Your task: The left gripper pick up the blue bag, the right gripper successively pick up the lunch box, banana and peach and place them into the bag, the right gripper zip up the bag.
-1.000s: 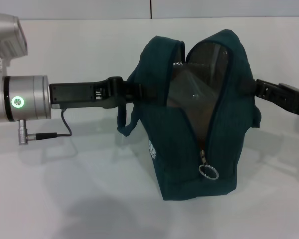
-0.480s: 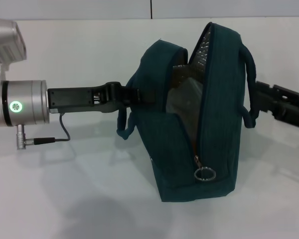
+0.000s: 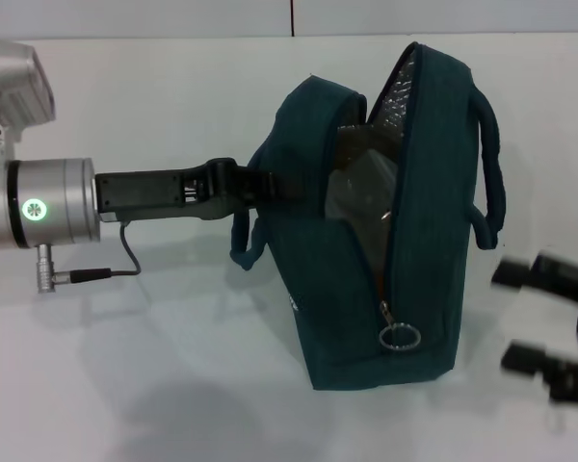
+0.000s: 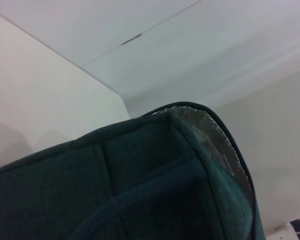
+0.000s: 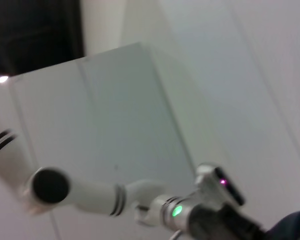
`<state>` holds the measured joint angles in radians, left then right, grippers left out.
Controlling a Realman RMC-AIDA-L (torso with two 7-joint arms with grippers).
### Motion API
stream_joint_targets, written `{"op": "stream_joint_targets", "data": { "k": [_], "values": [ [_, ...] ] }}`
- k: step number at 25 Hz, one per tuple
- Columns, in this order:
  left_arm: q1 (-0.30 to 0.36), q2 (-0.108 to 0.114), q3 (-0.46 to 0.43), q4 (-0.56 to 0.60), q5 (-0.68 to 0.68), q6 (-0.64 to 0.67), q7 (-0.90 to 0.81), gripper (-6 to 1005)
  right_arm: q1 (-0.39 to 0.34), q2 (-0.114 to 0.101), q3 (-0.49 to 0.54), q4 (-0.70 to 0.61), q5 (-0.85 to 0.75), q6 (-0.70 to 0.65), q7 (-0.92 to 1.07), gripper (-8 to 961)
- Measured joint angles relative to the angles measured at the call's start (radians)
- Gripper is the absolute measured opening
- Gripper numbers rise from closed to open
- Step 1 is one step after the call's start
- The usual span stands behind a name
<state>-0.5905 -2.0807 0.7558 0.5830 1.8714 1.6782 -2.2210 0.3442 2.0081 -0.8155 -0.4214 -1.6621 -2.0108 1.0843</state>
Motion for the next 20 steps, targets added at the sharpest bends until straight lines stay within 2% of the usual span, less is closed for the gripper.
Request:
{"op": "stream_joint_targets", "data": {
  "k": [7,20],
  "values": [
    [-0.006,-0.005,0.003,-0.028,-0.006,-0.001,0.014,36,0.006,0.004,-0.012,0.112,-0.108,0.043,-0.13,787],
    [-0.01,-0.006,0.005,-0.06,-0.009,0.0,0.026,36,0.03,0.013,-0.075,0.174,-0.104,0.183,-0.134,784]
  ]
}}
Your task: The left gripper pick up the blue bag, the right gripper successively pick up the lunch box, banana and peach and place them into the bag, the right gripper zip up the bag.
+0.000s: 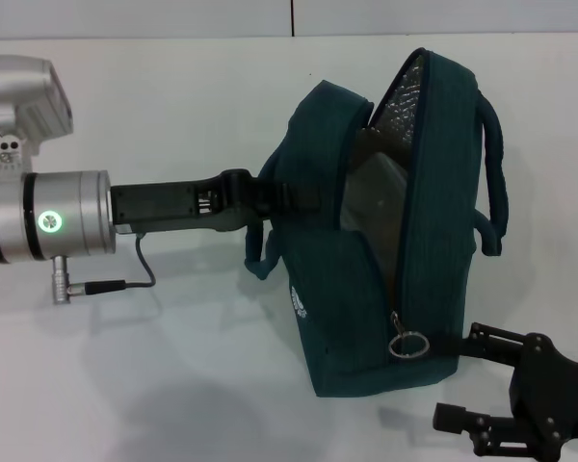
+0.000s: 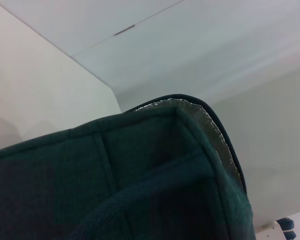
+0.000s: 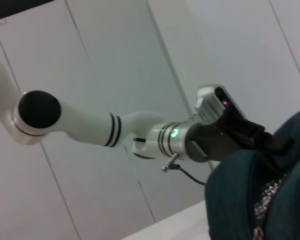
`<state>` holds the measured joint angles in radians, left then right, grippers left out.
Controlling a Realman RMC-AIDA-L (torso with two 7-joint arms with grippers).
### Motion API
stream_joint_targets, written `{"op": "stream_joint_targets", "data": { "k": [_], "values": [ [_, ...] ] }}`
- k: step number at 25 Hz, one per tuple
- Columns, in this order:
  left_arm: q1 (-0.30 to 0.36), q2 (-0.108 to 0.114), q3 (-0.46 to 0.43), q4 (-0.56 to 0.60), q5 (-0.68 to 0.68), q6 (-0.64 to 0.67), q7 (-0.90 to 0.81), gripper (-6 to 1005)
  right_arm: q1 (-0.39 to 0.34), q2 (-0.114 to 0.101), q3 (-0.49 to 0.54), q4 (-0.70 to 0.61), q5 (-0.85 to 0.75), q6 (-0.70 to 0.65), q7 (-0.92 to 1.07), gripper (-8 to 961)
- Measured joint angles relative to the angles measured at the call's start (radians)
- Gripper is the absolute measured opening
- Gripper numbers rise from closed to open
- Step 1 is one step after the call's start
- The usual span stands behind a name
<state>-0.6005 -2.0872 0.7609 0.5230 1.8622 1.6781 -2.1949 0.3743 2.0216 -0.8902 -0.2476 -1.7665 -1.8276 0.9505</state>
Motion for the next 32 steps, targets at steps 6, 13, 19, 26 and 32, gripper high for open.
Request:
{"op": "stream_joint_targets", "data": {
  "k": [6,13,19,26,32],
  "values": [
    [0.002,-0.001,0.0,-0.001,0.0,0.0,0.002,32,-0.017,0.0,0.008,0.005,0.007,0.025,-0.017,784],
    [-0.001,-0.001,0.001,-0.017,0.0,0.0,0.012,36,0.0,0.001,0.008,0.032,0.018,0.064,-0.037,784],
    [-0.001,0.0,0.002,-0.026,0.0,0.0,0.02,41,0.031,0.006,0.008,0.058,0.019,0.091,-0.039,783],
    [-0.002,-0.001,0.002,-0.037,0.0,0.0,0.029,46,0.092,0.006,-0.001,0.125,0.039,0.114,-0.067,783],
    [-0.002,-0.002,0.002,-0.037,0.0,0.0,0.033,51,0.122,0.006,-0.011,0.142,0.033,0.106,-0.074,783]
  ]
}}
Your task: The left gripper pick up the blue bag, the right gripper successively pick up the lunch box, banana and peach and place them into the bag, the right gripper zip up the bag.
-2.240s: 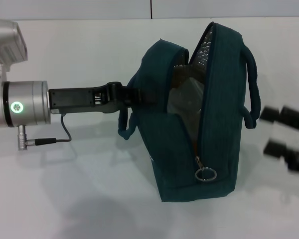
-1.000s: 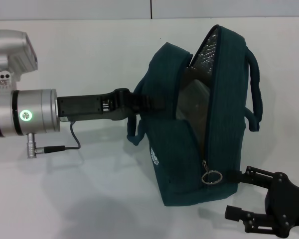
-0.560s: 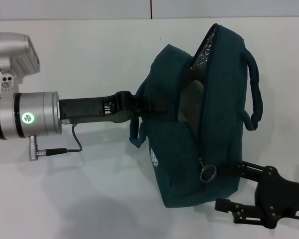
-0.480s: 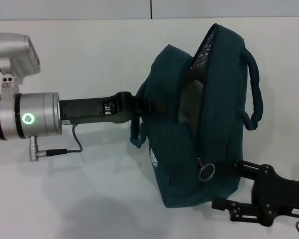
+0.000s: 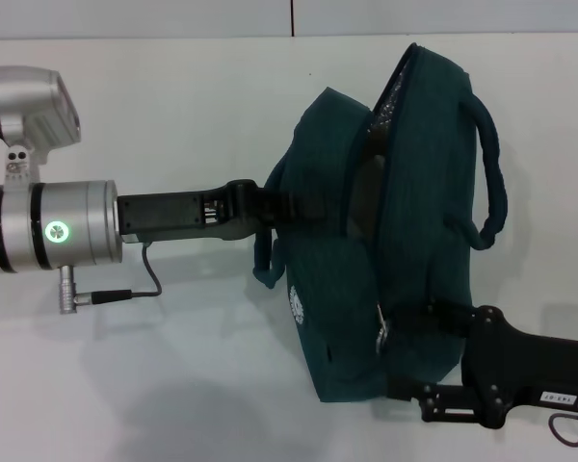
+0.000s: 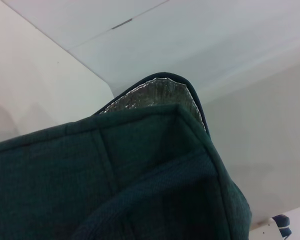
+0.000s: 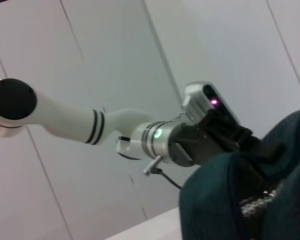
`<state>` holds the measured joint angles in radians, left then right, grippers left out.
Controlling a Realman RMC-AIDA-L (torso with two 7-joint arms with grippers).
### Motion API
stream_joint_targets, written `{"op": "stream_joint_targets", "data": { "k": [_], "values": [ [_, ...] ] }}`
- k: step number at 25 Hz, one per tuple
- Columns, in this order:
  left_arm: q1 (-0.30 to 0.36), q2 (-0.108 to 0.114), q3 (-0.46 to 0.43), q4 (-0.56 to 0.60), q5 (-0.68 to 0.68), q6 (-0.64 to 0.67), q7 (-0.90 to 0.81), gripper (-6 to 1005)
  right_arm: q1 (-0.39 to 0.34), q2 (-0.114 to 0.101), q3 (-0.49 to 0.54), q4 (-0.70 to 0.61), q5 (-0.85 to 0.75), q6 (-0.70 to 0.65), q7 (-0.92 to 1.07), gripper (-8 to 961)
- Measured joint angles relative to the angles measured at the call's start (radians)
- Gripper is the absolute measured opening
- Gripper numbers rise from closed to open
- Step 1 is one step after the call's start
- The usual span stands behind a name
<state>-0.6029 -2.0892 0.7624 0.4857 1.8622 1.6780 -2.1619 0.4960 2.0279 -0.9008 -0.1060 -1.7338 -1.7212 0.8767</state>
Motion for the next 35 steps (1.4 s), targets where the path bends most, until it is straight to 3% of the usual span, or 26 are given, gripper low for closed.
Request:
{"op": "stream_joint_targets", "data": {
  "k": [18,35],
  "values": [
    [-0.001,0.0,0.002,0.001,0.0,0.0,0.004,65,0.038,0.0,-0.065,0.028,0.004,0.006,-0.026,783],
    [-0.002,0.0,0.002,-0.007,0.0,0.0,0.003,79,-0.01,0.0,-0.066,0.021,0.072,0.019,-0.05,778]
  ]
}}
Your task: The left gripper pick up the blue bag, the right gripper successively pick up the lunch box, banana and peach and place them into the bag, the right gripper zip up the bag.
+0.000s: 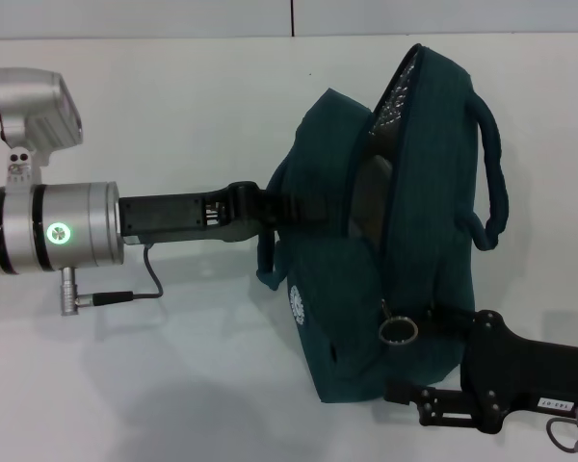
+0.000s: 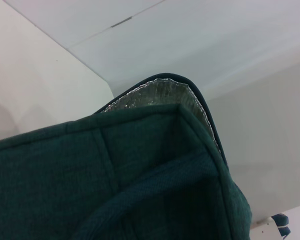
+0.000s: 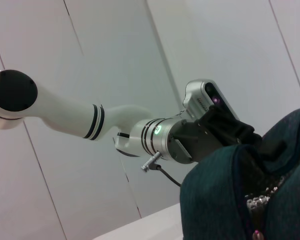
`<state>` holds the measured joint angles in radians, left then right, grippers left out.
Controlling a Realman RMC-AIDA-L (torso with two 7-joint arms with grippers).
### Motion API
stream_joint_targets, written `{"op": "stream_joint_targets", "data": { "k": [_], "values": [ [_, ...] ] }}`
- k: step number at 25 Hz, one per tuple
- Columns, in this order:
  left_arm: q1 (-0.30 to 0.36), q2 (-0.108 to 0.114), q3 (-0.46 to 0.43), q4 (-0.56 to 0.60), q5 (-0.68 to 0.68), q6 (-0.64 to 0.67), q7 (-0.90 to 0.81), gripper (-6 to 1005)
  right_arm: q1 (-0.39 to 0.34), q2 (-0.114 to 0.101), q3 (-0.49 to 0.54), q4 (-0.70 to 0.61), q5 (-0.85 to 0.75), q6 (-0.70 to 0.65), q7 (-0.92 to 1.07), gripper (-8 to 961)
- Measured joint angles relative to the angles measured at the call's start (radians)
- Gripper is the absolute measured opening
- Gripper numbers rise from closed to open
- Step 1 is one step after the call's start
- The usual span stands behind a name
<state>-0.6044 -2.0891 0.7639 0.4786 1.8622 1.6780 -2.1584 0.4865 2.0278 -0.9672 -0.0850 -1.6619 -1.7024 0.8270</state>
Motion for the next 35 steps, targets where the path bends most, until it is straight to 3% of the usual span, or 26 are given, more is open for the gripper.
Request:
{"op": "stream_joint_targets", "data": {
  "k": [9,15,18,28,35],
  "values": [
    [0.0,0.001,0.001,0.0,0.0,0.0,0.0,86,-0.005,0.0,0.0,0.001,0.003,0.005,-0.002,734],
    [0.0,0.001,0.006,0.0,0.0,0.0,0.001,91,-0.004,0.0,0.005,0.001,0.003,0.022,-0.002,504],
    [0.0,0.001,0.006,0.001,0.0,0.0,0.001,94,-0.005,0.0,0.006,0.001,0.004,0.022,-0.002,301],
    [-0.001,0.001,0.006,0.005,0.0,0.0,0.002,102,-0.005,0.0,0.007,0.003,0.004,0.03,0.001,86],
    [-0.002,0.001,0.003,0.007,0.0,0.0,0.002,107,-0.016,0.0,0.007,-0.004,0.009,0.023,0.0,18]
  ]
}}
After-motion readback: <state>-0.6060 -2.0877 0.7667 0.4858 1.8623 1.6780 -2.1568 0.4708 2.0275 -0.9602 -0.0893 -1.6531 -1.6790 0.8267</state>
